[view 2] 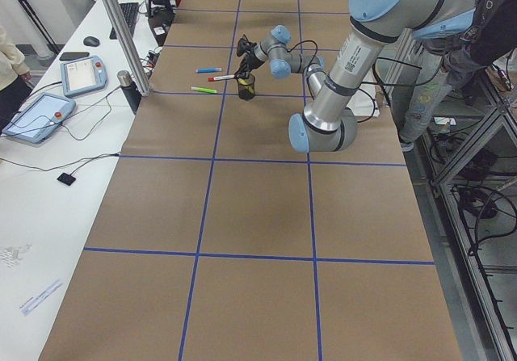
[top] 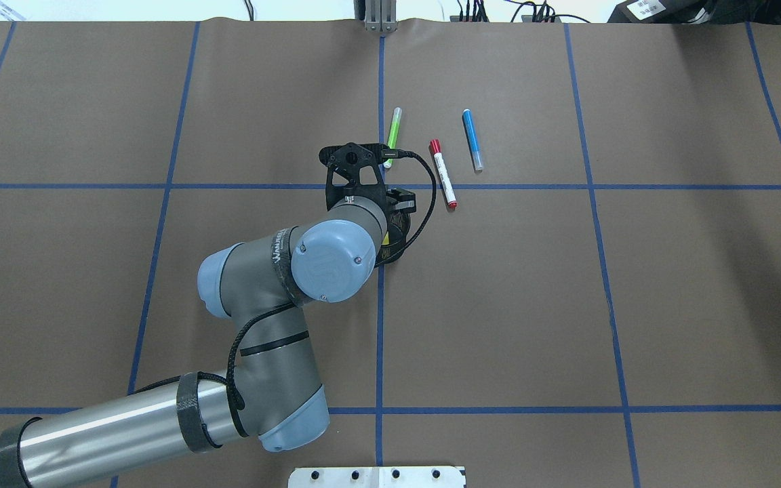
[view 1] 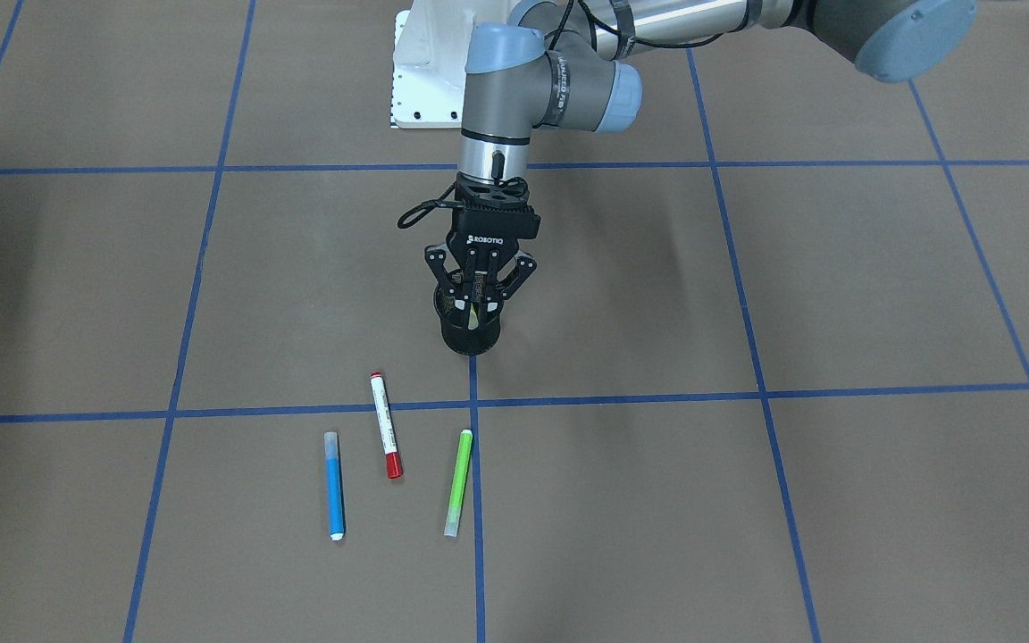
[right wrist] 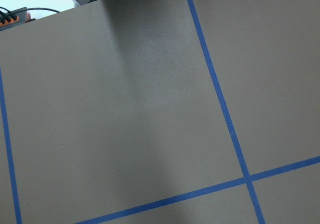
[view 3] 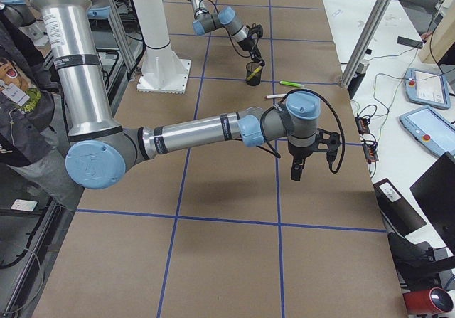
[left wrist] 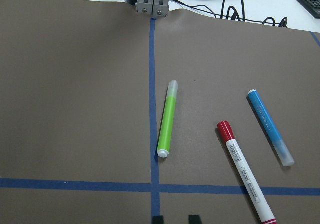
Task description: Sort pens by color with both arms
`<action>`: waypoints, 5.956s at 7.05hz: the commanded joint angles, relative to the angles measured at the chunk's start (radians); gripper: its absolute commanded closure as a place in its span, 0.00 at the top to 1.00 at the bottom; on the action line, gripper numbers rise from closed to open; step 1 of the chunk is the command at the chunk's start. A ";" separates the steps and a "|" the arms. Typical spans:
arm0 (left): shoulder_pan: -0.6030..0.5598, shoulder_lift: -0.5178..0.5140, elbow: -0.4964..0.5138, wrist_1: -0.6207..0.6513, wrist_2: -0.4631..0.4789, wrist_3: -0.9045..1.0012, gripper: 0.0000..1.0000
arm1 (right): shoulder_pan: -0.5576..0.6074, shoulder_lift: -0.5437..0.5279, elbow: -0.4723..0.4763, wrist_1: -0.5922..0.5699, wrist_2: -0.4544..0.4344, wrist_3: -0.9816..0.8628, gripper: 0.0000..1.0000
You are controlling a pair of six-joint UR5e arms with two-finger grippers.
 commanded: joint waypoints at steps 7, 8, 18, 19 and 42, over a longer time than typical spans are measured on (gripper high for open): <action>-0.095 -0.026 -0.217 0.214 -0.103 0.077 0.00 | 0.001 -0.063 0.064 0.002 -0.010 0.011 1.00; -0.147 -0.047 -0.214 0.284 -0.191 0.091 0.00 | 0.001 -0.086 0.098 0.002 -0.010 0.011 1.00; -0.356 -0.293 0.281 0.378 -0.620 0.194 0.00 | 0.001 -0.102 0.126 0.004 -0.024 0.022 1.00; -0.368 -0.296 0.331 0.321 -0.620 0.192 0.00 | 0.001 -0.101 0.127 0.004 -0.024 0.022 1.00; -0.438 -0.290 0.462 0.119 -0.604 0.182 0.99 | -0.001 -0.125 0.024 -0.007 -0.019 -0.282 1.00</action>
